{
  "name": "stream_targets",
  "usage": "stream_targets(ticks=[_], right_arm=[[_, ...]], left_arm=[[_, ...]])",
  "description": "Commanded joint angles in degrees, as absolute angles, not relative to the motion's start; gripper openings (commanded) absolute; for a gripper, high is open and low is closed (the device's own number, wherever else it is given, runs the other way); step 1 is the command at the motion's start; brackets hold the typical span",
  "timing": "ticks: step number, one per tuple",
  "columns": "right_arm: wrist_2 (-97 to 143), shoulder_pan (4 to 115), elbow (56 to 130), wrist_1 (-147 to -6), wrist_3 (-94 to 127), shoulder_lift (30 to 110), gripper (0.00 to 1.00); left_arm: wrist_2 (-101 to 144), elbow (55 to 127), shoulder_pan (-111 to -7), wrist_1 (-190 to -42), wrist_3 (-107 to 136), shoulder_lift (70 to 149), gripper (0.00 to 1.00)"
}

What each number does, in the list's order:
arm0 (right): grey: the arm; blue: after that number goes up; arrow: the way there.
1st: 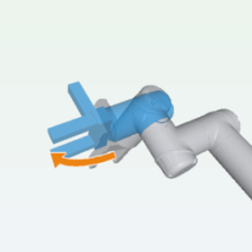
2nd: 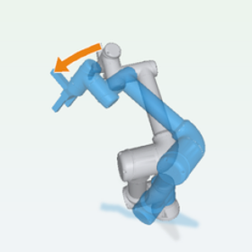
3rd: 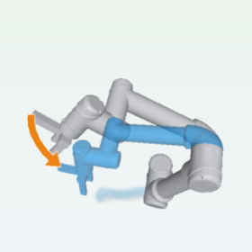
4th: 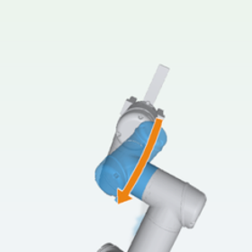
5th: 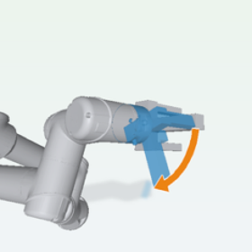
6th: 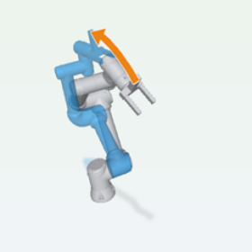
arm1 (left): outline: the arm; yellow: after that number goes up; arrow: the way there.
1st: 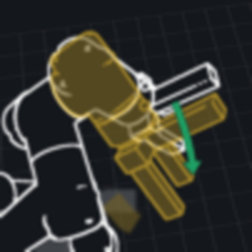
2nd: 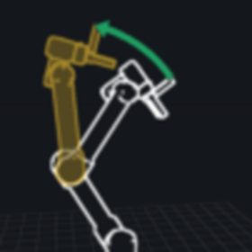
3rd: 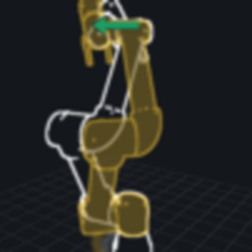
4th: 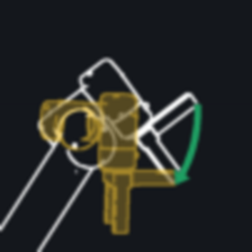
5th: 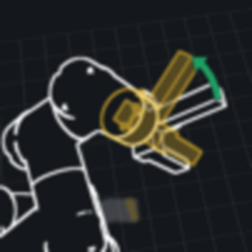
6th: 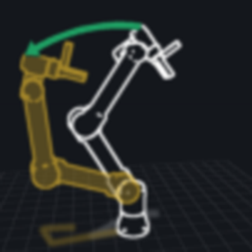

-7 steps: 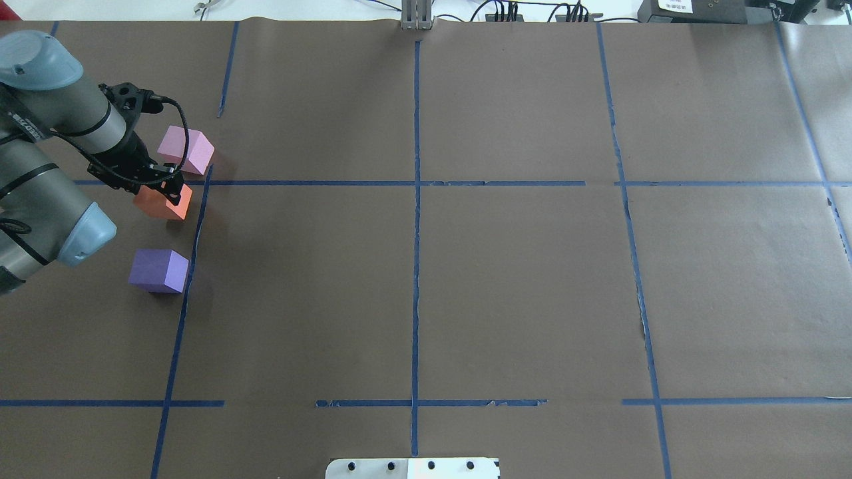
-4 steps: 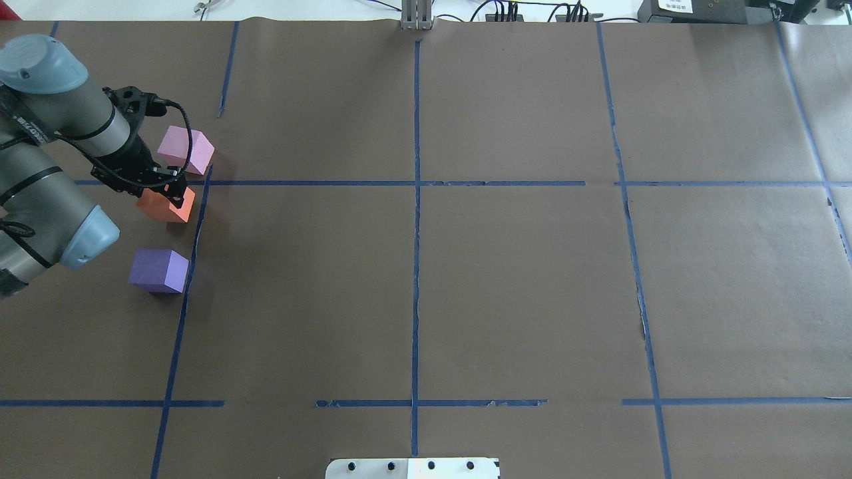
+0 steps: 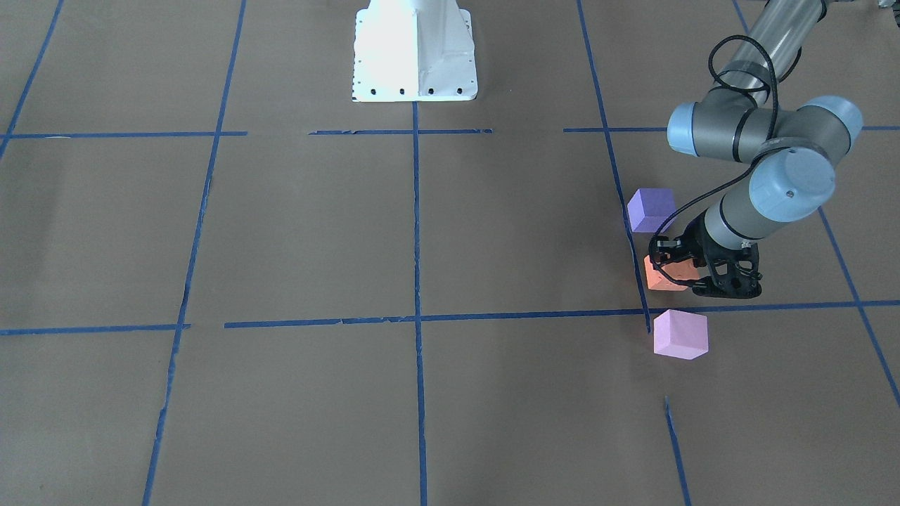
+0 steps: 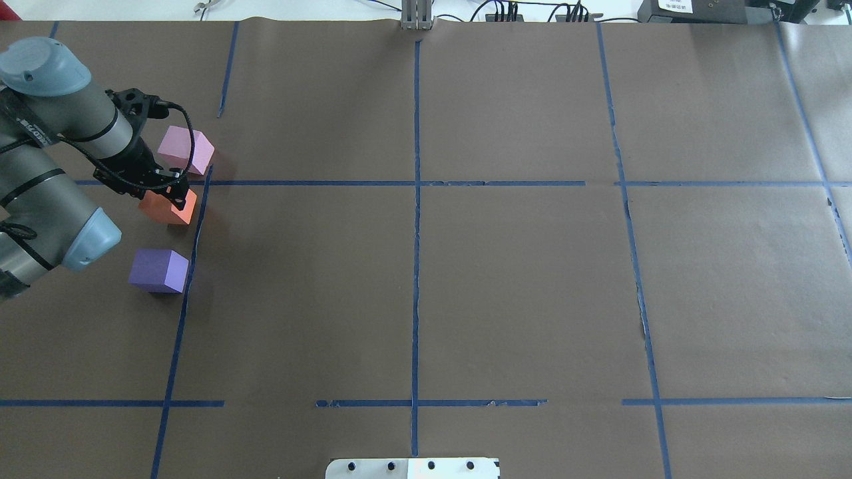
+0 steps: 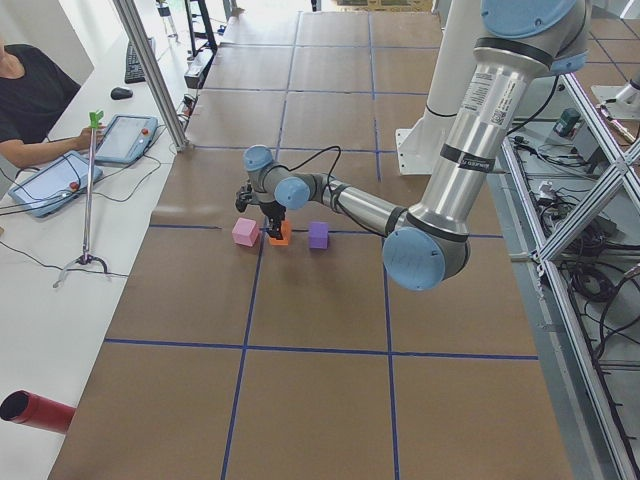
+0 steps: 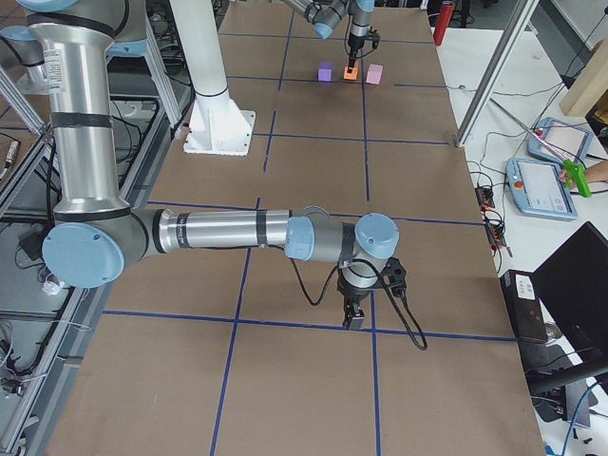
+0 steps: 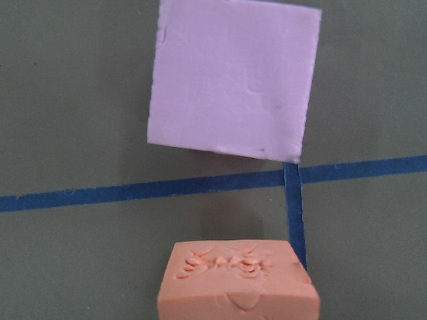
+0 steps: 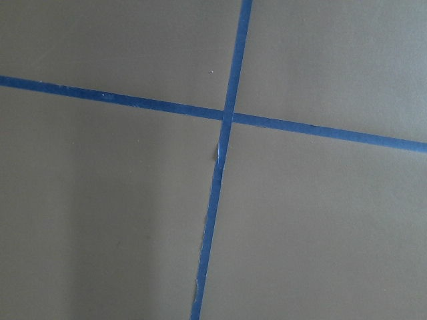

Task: Arrange blocks in a line
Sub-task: 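Lower the orange cube onto the table and open the left gripper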

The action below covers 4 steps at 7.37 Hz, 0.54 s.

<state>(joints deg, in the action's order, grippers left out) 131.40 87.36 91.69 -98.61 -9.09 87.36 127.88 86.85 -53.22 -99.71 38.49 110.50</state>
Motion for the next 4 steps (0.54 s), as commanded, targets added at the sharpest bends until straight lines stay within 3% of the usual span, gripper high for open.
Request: stream_targets(ticks=[1,2,4], right_arm=[[131.4,87.4,91.7,-98.6,-9.1,87.4,1.0],[131.4,87.4,91.8,-98.6,-9.1,87.4,1.0],[131.4,87.4,91.7,-98.6,-9.1,87.4,1.0]], left_arm=[[128.0,86.8,-53.2,-99.9,38.4,110.4,0.82],[128.0,86.7,-53.2,-99.9,38.3,110.3,0.99],[128.0,86.8,-53.2,-99.9,38.0,110.2,1.0]])
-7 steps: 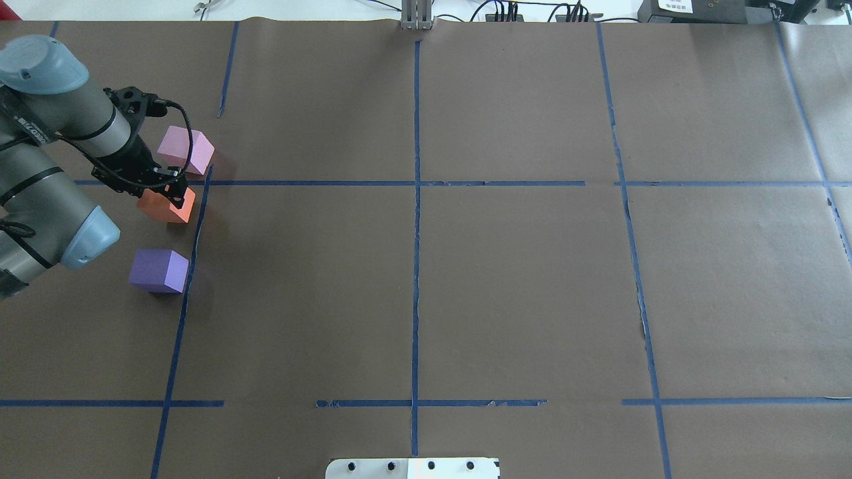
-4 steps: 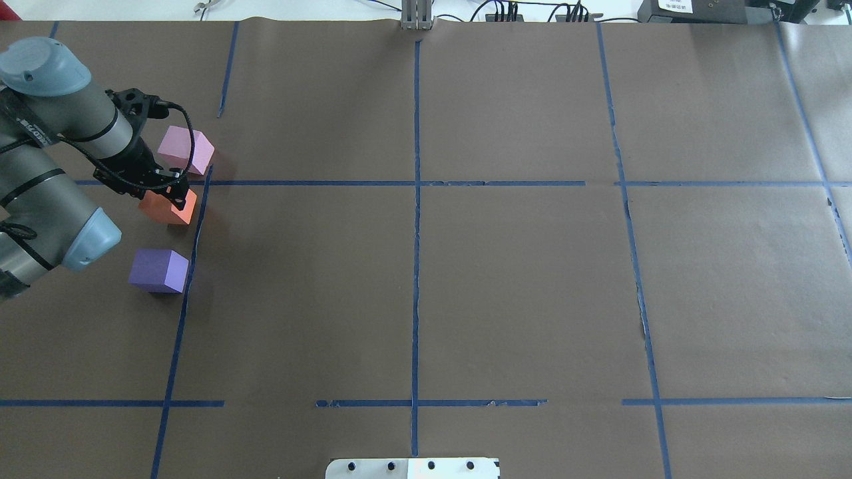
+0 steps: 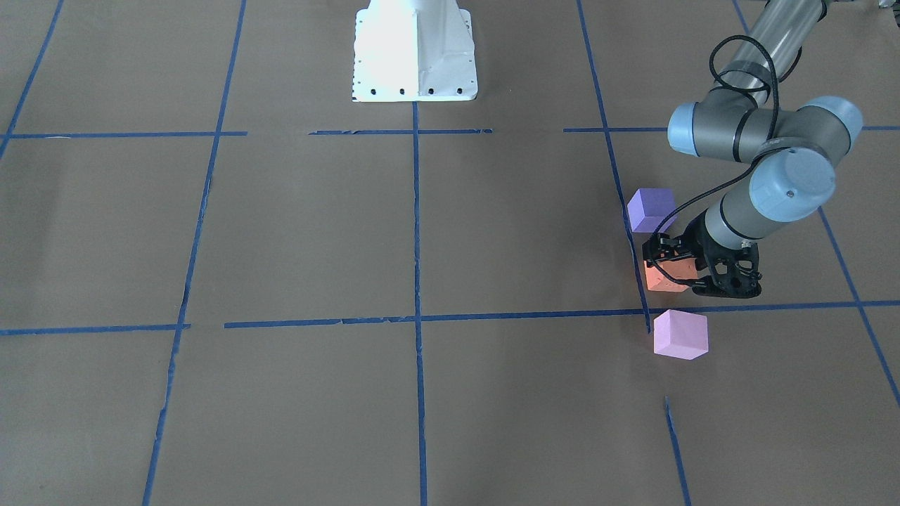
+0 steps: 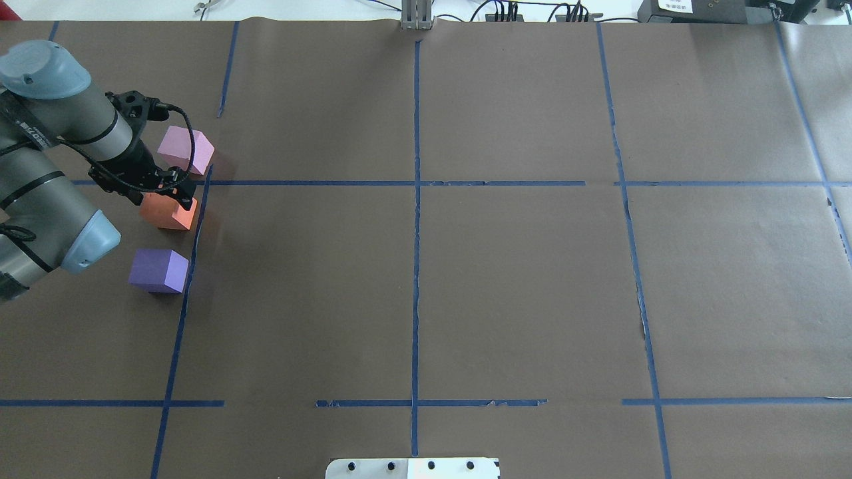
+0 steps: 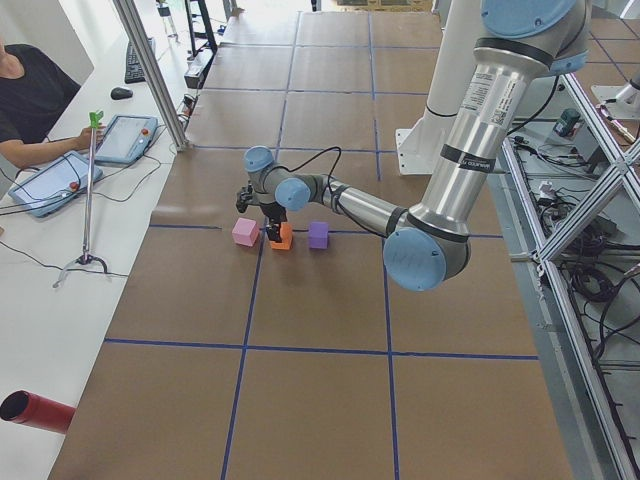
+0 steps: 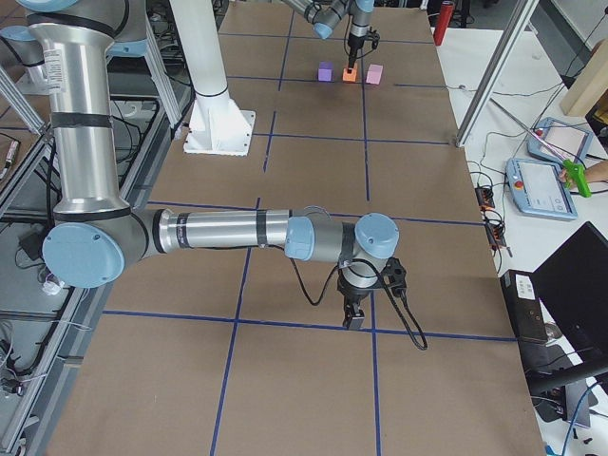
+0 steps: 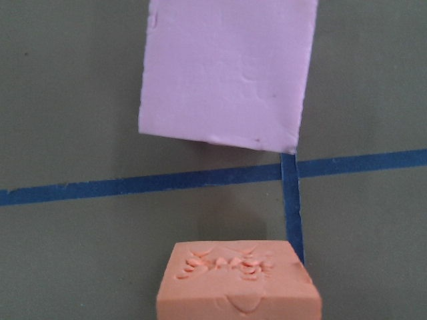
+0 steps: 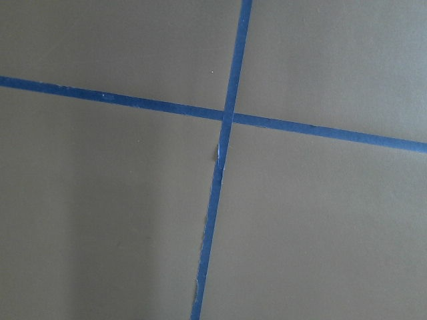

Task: Arrange blocks in a line

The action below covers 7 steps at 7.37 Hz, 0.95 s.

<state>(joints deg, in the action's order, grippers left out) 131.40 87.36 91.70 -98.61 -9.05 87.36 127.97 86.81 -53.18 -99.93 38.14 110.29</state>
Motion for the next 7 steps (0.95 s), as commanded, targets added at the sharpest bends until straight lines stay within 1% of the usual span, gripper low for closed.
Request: stream_targets(ticks=[1,3,4,6,7], right_arm=[[131.4,87.4,91.8,-98.6,-9.1,87.4,1.0],[131.4,87.4,91.7,-98.6,-9.1,87.4,1.0],[131.4,87.4,91.7,-98.6,-9.1,87.4,1.0],[131.4,87.4,91.7,-98.6,-9.1,87.4,1.0],[131.4,87.4,91.7,-98.6,-9.1,87.4,1.0]], left_arm=[[128.0,86.9,-53.2,-99.9,37.9,110.3,1.0],[127.9,87.3,-53.7,-99.8,37.5,110.6,1.0],[128.1,87.6,-56.1,-99.5,36.3,110.7,1.0],[128.1,91.6,-60.4,-97.1,35.3,110.3,1.0],[128.1,94.5,-63.3,-91.4,31.6,110.7,1.0]])
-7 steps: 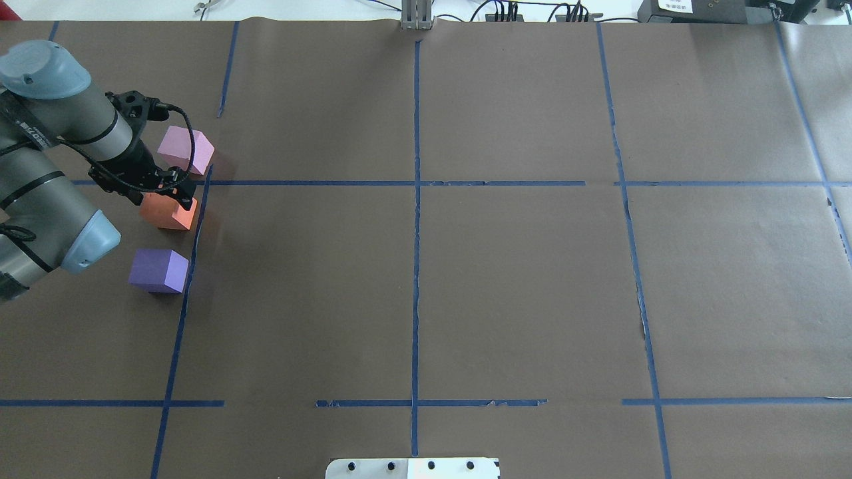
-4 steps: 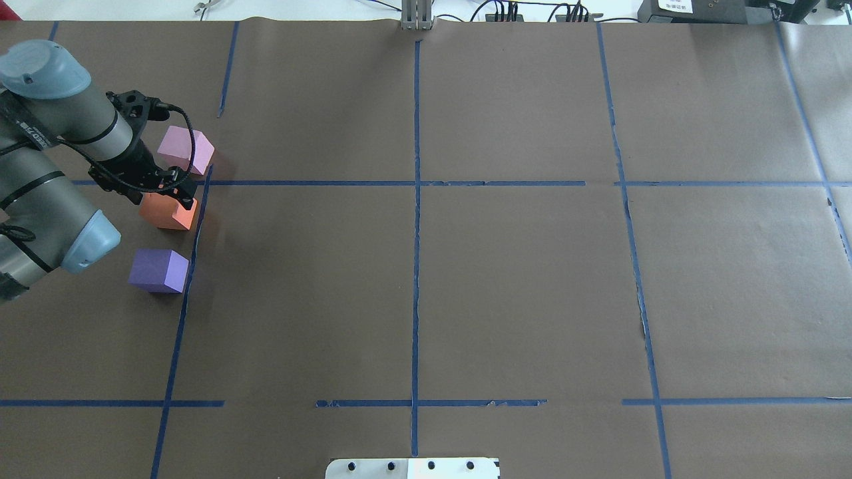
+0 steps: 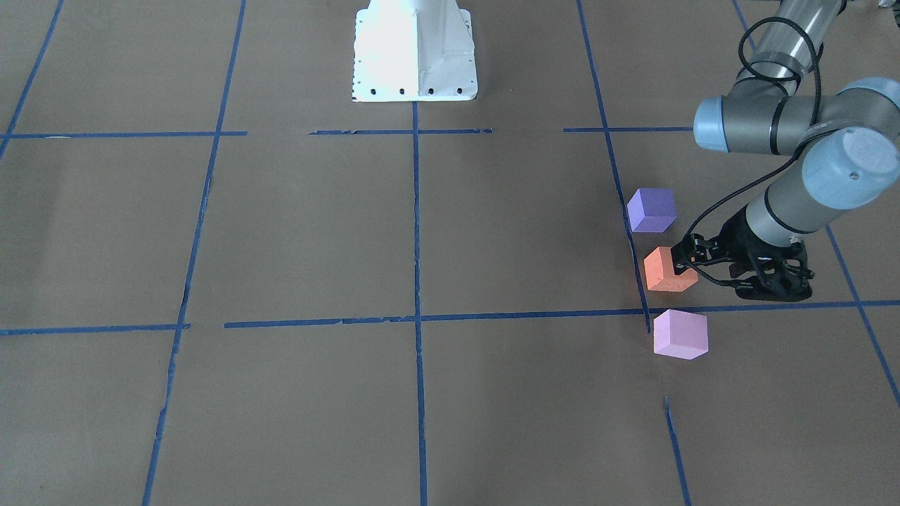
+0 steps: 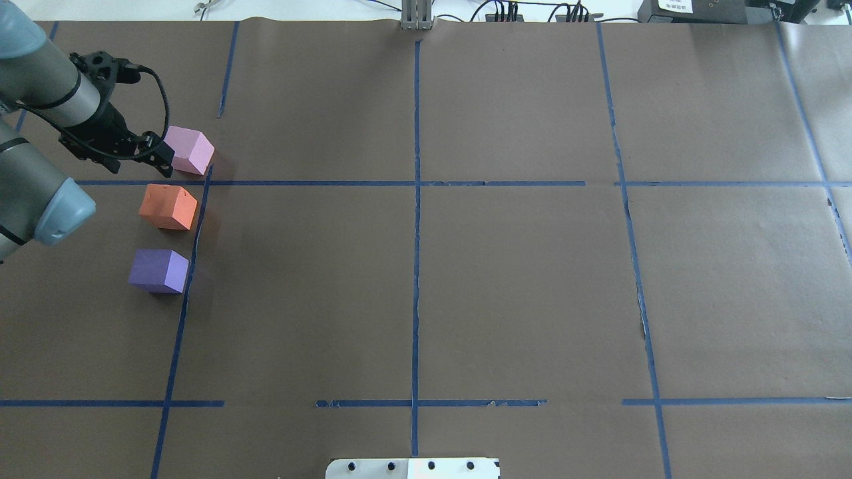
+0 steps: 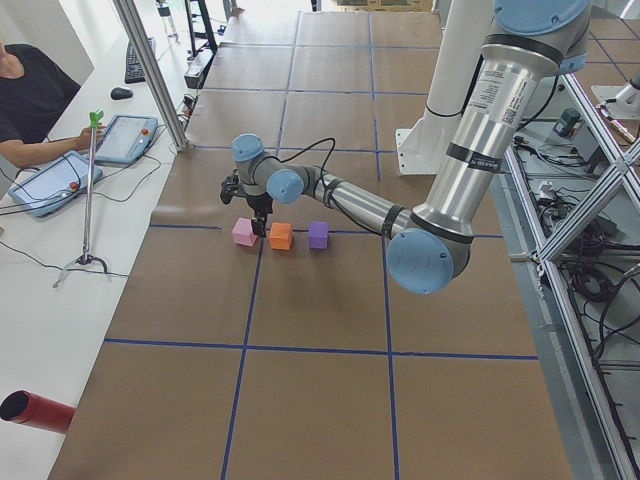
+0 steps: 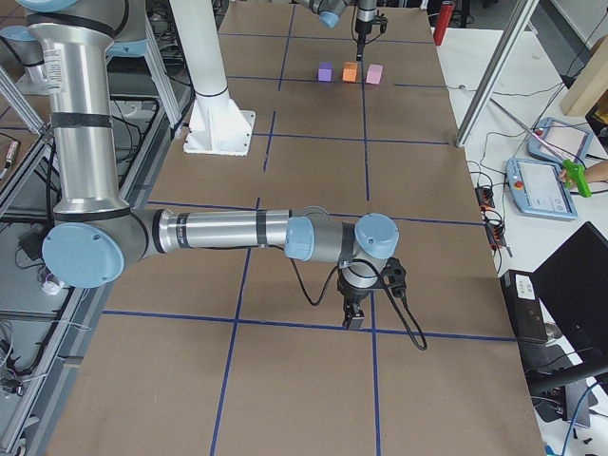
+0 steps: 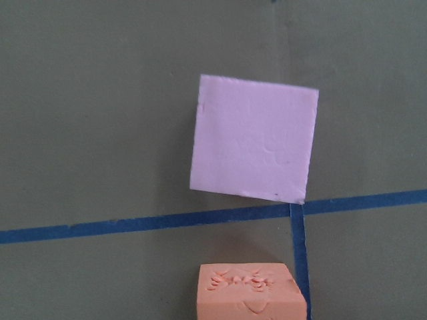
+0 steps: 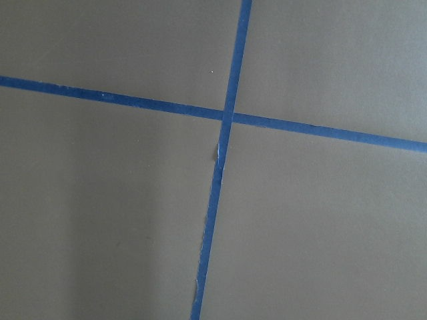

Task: Arrange blocks in a line

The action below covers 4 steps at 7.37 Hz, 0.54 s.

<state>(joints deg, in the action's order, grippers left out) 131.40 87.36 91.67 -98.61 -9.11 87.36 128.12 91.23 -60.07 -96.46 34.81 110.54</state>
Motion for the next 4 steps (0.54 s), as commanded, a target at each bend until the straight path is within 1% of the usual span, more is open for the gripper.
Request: stream_targets(ticks=[1,2,4], right_arm=[[131.4,87.4,91.8,-98.6,-9.1,87.4,1.0],[131.4,87.4,91.7,-98.6,-9.1,87.4,1.0],[131.4,87.4,91.7,-98.6,-9.1,87.4,1.0]], left_arm=[[128.1,99.0,-65.8,-84.8,25.3,110.2,1.0],[128.1,101.0,-70.3,-81.9,19.9,109.3,1.0],[128.1,101.9,-81.9,-76.0,2.2,104.8,1.0]])
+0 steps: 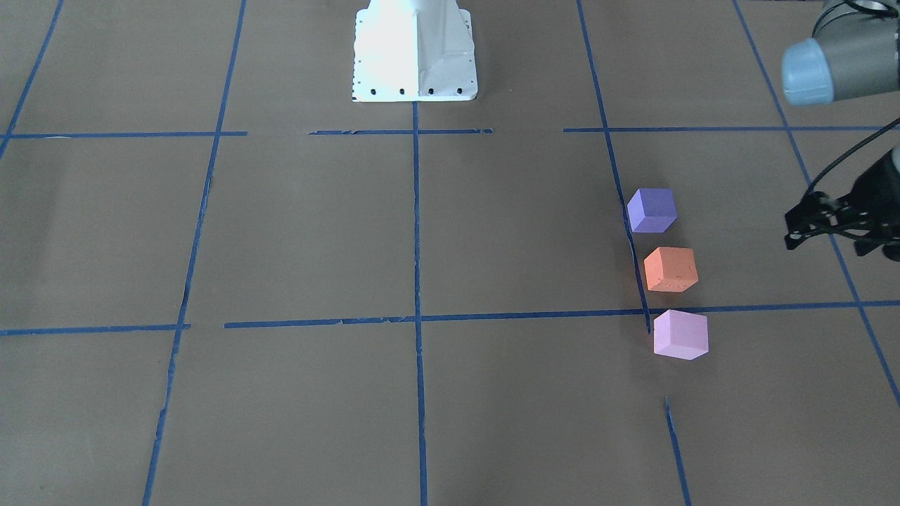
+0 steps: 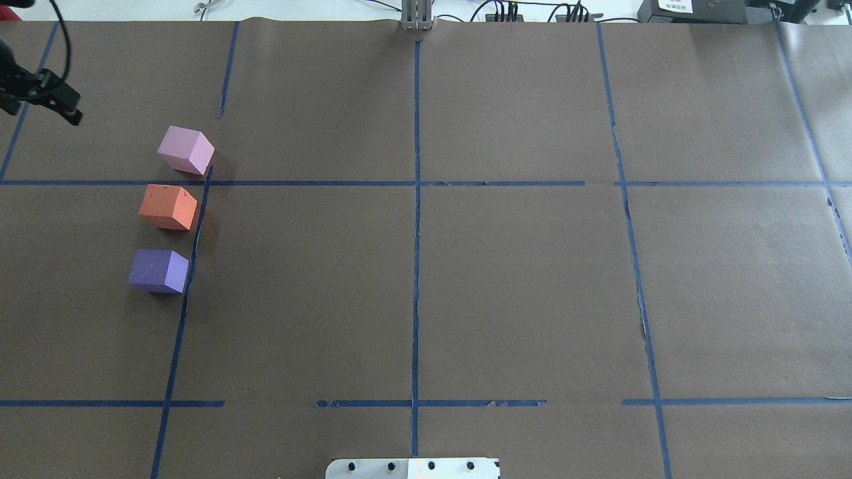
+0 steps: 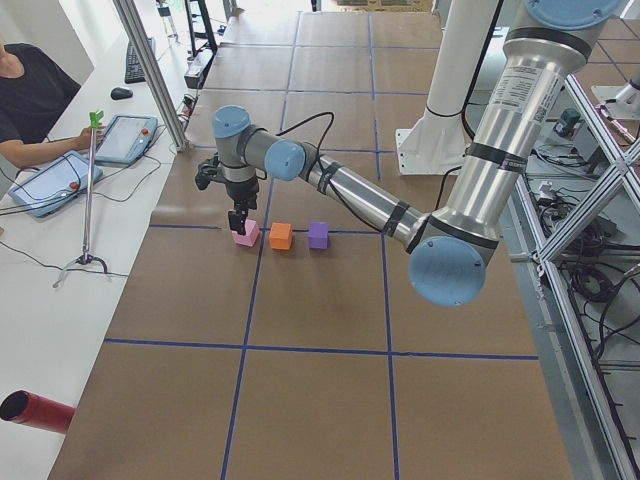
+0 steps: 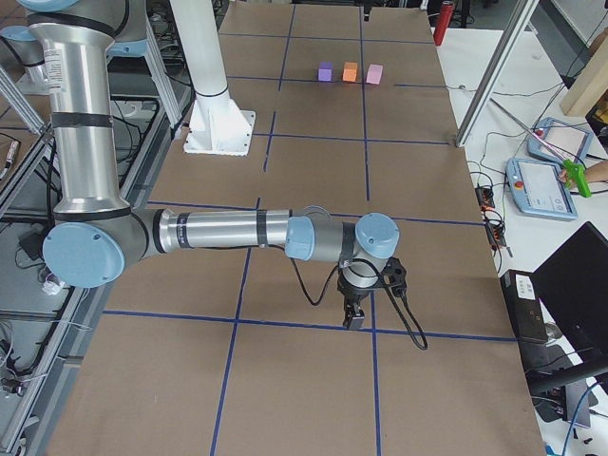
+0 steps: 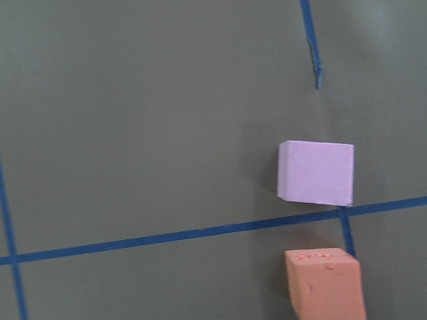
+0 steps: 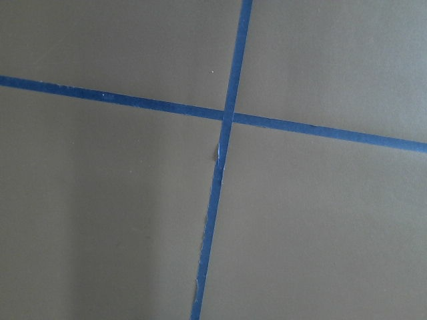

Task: Arrange blocks in a line

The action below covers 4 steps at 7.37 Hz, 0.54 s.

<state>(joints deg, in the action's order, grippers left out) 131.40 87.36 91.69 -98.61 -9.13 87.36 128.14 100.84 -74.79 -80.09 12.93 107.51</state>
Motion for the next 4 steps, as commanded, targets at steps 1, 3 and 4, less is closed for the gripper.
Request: stream_targets(ticks=[1,3,4], right_arm=[[131.4,87.4,91.7,-98.6,-9.1,87.4,1.0],[131.4,87.4,91.7,-98.6,-9.1,87.4,1.0],[131.4,87.4,91.7,-98.6,-9.1,87.4,1.0]], left_arm=[[128.1,102.0,-86.9,-75.5,-6.8,100.9,1.0],[128.5,99.8,-95.9,-76.7,-18.3,91.3,1.0],[128.7,96.9,-97.6,-77.7,-19.3,90.7,1.0]])
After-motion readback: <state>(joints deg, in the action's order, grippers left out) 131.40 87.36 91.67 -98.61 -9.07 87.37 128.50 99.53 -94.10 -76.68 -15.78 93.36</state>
